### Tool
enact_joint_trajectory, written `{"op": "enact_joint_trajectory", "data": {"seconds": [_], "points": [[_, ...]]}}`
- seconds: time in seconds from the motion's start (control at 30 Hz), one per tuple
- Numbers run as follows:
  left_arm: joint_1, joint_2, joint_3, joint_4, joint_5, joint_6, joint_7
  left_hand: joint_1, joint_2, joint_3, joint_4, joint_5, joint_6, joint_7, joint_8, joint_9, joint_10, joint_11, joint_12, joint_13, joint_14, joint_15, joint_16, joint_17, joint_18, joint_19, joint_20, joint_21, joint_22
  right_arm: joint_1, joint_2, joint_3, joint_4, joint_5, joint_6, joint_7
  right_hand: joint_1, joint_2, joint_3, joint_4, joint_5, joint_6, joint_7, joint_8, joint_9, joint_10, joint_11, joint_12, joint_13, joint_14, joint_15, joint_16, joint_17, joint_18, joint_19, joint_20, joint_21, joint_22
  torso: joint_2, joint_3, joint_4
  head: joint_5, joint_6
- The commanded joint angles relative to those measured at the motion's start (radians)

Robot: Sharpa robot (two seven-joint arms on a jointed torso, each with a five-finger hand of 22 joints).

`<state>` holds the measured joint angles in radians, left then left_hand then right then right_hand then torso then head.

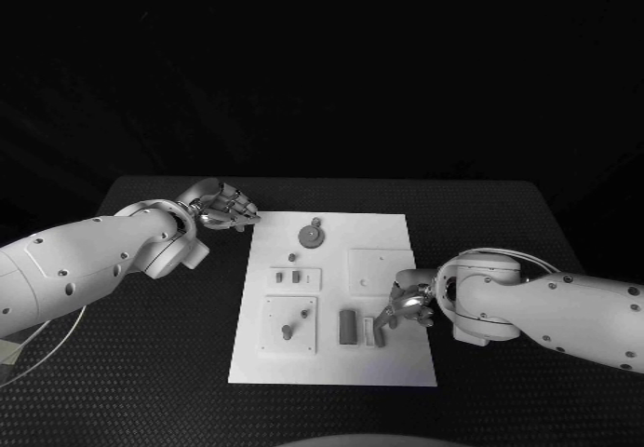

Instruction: Assemble the parts on the task board

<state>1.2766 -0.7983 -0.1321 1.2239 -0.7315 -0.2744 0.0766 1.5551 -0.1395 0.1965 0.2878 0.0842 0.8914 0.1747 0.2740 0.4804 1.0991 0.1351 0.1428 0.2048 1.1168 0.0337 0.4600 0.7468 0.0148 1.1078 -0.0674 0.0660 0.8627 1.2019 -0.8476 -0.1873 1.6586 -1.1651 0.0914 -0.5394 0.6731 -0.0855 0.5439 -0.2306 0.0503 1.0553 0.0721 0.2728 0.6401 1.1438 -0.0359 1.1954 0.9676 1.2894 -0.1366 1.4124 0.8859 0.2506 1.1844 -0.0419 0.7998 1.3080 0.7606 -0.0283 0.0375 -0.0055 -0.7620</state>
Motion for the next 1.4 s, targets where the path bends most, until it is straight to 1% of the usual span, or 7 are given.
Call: {"op": "enact_joint_trajectory", "data": {"seconds": [0.03, 0.37, 0.73, 1.07, 1.2, 1.27, 1.4], "points": [[0.001, 0.003, 0.0, 0.002, 0.003, 0.013, 0.004, -0.012, -0.001, 0.006, 0.003, 0.004, -0.007, -0.001, -0.004, 0.0, -0.007, -0.001, 0.006, -0.001, 0.007, -0.002, -0.005, 0.001, 0.011, 0.004, 0.0, 0.007, 0.0, -0.003, 0.008, -0.005, -0.003, -0.008, 0.043, -0.002, -0.015, -0.002, -0.003, 0.005, 0.003, 0.008, 0.001, 0.006, 0.001, -0.001, -0.002, -0.006, 0.001, -0.001, -0.005, 0.0, -0.001, 0.011, -0.004, 0.006, -0.002, 0.015, 0.0, -0.0001, 0.0, -0.001, -0.001], [0.001, 0.003, 0.0, 0.001, 0.003, 0.016, 0.005, -0.017, 0.001, 0.006, 0.003, 0.004, -0.008, -0.001, -0.004, 0.0, -0.007, -0.001, 0.006, -0.001, 0.008, -0.002, -0.007, 0.003, 0.011, 0.004, 0.0, 0.007, 0.001, -0.027, 0.033, -0.011, -0.018, -0.007, 0.049, 0.001, -0.026, -0.005, -0.001, 0.012, 0.003, 0.009, 0.0, 0.005, 0.002, -0.002, -0.003, -0.005, 0.002, -0.001, -0.006, 0.0, -0.001, 0.011, -0.004, 0.005, -0.003, 0.015, 0.0, -0.0007, 0.001, 0.001, -0.009], [0.001, 0.002, 0.0, 0.001, 0.003, 0.016, 0.004, -0.018, 0.001, 0.007, 0.003, 0.004, -0.008, -0.001, -0.004, 0.0, -0.008, -0.001, 0.007, -0.001, 0.008, -0.002, -0.008, 0.004, 0.011, 0.004, 0.0, 0.007, 0.001, -0.037, 0.047, -0.011, -0.037, -0.039, 0.035, -0.005, -0.028, 0.007, 0.006, 0.016, 0.003, 0.01, -0.001, 0.005, 0.004, -0.002, -0.004, -0.005, 0.004, 0.0, -0.006, 0.001, -0.002, 0.011, -0.002, 0.004, -0.003, 0.016, 0.0, -0.0005, 0.0003, 0.004, -0.01], [0.001, 0.001, 0.0, 0.002, 0.003, 0.017, 0.003, -0.019, 0.003, 0.008, 0.003, 0.004, -0.007, -0.001, -0.004, 0.001, -0.007, -0.001, 0.007, -0.002, 0.009, -0.002, -0.008, 0.005, 0.011, 0.004, 0.0, 0.007, 0.001, -0.049, 0.066, -0.012, -0.052, -0.065, 0.053, -0.008, -0.033, 0.048, 0.01, 0.012, 0.003, 0.015, -0.002, 0.006, 0.007, 0.0, -0.005, -0.002, 0.007, 0.001, -0.008, 0.004, -0.001, 0.011, -0.001, 0.003, -0.002, 0.018, 0.0, -0.0003, 0.0, 0.004, -0.012], [0.001, 0.0, 0.0, 0.002, 0.003, 0.018, 0.001, -0.02, 0.003, 0.008, 0.003, 0.004, -0.007, -0.001, -0.004, 0.001, -0.007, -0.001, 0.007, -0.002, 0.009, -0.002, -0.009, 0.006, 0.011, 0.004, 0.0, 0.007, 0.001, -0.052, 0.066, -0.012, -0.06, -0.068, 0.076, -0.016, -0.028, 0.07, 0.01, -0.005, 0.003, 0.015, -0.002, 0.005, 0.009, 0.0, -0.005, -0.002, 0.008, 0.0, -0.008, 0.005, -0.001, 0.011, -0.002, 0.004, -0.001, 0.019, 0.0, -0.0007, 0.0005, 0.005, -0.015], [0.001, 0.0, 0.0, 0.002, 0.003, 0.018, 0.001, -0.02, 0.003, 0.008, 0.003, 0.004, -0.007, -0.001, -0.004, 0.001, -0.007, -0.001, 0.007, -0.002, 0.009, -0.002, -0.009, 0.006, 0.011, 0.004, 0.0, 0.007, 0.001, -0.052, 0.065, -0.013, -0.062, -0.068, 0.077, -0.016, -0.025, 0.083, 0.01, -0.016, 0.003, 0.015, -0.002, 0.004, 0.01, 0.0, -0.005, -0.002, 0.008, 0.0, -0.007, 0.005, -0.001, 0.011, -0.003, 0.004, -0.001, 0.019, 0.0, -0.0008, -0.0001, 0.005, -0.016], [0.001, -0.001, 0.0, 0.003, 0.003, 0.019, 0.001, -0.021, 0.003, 0.008, 0.003, 0.004, -0.007, -0.001, -0.004, 0.001, -0.007, -0.001, 0.007, -0.002, 0.009, -0.002, -0.009, 0.006, 0.011, 0.004, 0.0, 0.007, 0.001, -0.052, 0.064, -0.013, -0.068, -0.07, 0.072, -0.018, -0.023, 0.095, 0.01, -0.028, 0.003, 0.015, -0.002, 0.004, 0.01, 0.0, -0.005, -0.002, 0.009, 0.0, -0.007, 0.005, -0.001, 0.011, -0.003, 0.005, -0.001, 0.019, 0.0, -0.0008, -0.0001, 0.006, -0.018]]}}
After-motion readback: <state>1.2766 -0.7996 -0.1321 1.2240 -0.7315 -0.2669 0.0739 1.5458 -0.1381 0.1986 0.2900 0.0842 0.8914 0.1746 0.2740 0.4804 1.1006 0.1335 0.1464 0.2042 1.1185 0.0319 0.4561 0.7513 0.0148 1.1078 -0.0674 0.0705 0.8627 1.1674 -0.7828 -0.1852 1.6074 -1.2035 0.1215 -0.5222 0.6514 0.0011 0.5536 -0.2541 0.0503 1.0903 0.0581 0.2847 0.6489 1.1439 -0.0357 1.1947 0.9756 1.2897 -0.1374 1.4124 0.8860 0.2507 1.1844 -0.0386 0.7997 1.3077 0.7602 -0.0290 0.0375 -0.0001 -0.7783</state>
